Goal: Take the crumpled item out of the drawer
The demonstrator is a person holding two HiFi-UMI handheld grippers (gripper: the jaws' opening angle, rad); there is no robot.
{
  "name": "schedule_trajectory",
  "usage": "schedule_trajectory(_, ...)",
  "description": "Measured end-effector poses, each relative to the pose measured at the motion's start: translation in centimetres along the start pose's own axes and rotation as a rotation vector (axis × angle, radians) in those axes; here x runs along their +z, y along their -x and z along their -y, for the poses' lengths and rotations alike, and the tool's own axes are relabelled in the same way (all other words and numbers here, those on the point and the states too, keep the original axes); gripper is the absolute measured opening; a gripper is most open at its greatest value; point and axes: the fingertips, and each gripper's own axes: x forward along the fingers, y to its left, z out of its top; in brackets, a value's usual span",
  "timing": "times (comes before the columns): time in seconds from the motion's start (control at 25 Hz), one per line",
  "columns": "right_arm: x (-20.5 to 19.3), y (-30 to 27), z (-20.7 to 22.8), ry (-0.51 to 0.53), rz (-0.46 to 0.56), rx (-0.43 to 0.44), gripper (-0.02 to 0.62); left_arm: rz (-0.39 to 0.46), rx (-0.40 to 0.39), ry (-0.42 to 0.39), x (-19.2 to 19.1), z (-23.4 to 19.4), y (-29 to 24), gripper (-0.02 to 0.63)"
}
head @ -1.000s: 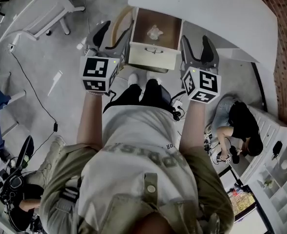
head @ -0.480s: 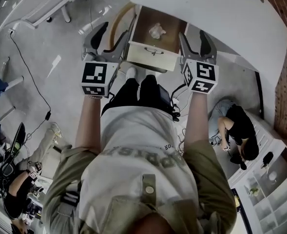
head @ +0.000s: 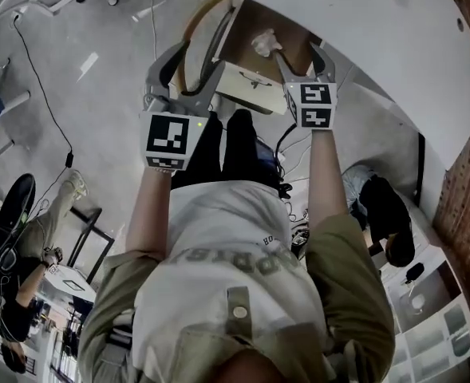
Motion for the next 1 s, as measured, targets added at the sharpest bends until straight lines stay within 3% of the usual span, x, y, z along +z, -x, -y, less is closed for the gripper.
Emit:
schedule_trajectory(0.36,-5.3,-7.1,-2.8,0.132,-0.195,0.134,0.296,-0.034,0.071,0.061,-3.5,-0.3,2.1,0.264)
schedule_trajectory(0.68,-9.8,-11.1,-2.4,0.218,-0.364,0.222,0.296,-0.035,0.105,0.072,-3.3,0.9,1.7,0.265)
schedule_trajectory(1.0,-14.0,-14.9,-2.8,0.291,-0.495,0.245,0.295,-0.060,0.147,0.164,-5.2,1.3,2.3,0.272)
